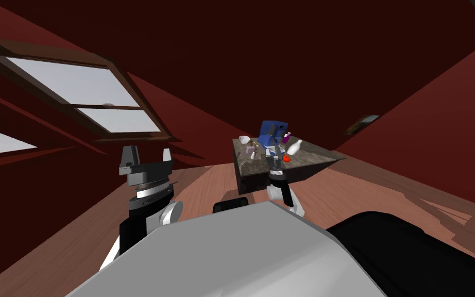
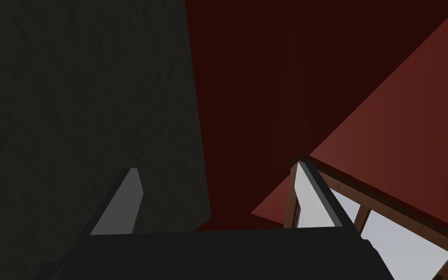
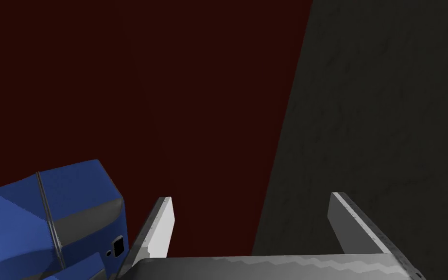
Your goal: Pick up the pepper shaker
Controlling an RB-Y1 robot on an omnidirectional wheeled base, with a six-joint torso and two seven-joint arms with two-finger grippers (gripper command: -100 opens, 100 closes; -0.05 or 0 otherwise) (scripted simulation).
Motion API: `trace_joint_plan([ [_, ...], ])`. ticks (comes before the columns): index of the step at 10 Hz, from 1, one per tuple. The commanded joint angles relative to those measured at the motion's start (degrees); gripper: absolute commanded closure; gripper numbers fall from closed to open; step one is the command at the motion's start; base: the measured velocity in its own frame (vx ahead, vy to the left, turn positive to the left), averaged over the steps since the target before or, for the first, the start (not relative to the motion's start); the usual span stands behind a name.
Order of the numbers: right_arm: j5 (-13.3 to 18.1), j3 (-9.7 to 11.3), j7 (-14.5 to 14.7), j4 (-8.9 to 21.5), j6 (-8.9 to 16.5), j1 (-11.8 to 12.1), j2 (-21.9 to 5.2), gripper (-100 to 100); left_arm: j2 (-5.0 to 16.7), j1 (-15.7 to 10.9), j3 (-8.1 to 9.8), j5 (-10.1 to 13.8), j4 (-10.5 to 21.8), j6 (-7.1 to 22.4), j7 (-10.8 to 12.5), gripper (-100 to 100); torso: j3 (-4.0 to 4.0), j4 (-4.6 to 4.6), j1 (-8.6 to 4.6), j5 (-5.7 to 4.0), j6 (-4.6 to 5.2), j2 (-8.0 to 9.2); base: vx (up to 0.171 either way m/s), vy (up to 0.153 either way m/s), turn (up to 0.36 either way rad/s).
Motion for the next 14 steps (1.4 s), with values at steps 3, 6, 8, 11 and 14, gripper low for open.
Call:
trace_joint_plan([
  [3,4.0,-1.7,3.9,5.1,1.4,-1.7,-2.0,-100,0.0,0.0,0.01,0.0,0.0,0.0,0.0,0,0.00,0.00,-0.27,-0.05,0.01,-0.01,-0.094,0.168,0.029],
  [6,8.1,-3.6,8.1,10.8,2.8,-3.2,-3.9,-100,0.0,0.0,0.01,0.0,0.0,0.0,0.0,0,-0.07,-0.02,-0.20,-0.04,0.01,-0.12,-0.060,0.193,0.017],
  [8,9.6,-4.4,9.8,12.8,3.3,-3.7,-4.5,-100,0.0,0.0,0.01,0.0,0.0,0.0,0.0,0,-0.10,-0.03,-0.38,-0.06,0.01,-0.19,-0.031,0.113,-0.001],
  [11,12.7,-6.1,13.3,17.3,4.5,-4.8,-5.7,-100,0.0,0.0,0.02,0.0,0.0,0.0,0.0,0,-0.15,-0.05,-0.56,-0.10,0.02,-0.27,-0.021,0.104,-0.005],
  [14,15.9,-7.9,17.2,22.0,5.8,-5.9,-6.8,-100,0.0,0.0,0.02,0.0,0.0,0.0,0.0,0,-0.25,-0.09,-0.55,-0.11,0.02,-0.45,0.022,0.100,-0.017],
])
